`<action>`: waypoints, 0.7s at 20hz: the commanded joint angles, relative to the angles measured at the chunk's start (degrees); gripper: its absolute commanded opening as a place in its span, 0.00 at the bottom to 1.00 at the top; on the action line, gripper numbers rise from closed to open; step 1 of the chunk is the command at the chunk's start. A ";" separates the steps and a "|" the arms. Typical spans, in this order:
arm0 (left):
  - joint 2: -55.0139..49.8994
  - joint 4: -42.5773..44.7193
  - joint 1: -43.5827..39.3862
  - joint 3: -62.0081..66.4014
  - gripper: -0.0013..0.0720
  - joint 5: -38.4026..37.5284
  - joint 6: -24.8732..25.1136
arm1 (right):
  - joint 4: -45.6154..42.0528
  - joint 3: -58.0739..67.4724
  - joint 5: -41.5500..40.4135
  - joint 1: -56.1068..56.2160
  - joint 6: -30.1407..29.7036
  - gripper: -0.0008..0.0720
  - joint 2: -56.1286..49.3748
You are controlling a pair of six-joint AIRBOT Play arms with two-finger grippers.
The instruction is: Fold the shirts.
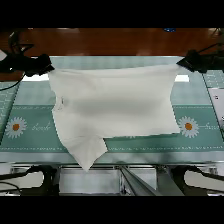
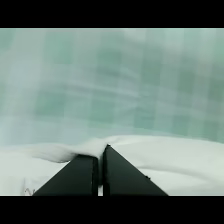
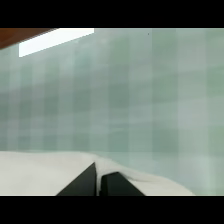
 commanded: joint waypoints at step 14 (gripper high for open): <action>-5.79 0.61 -0.26 -7.39 0.05 -21.84 8.50 | -13.18 7.96 16.81 -2.49 2.45 0.04 -18.32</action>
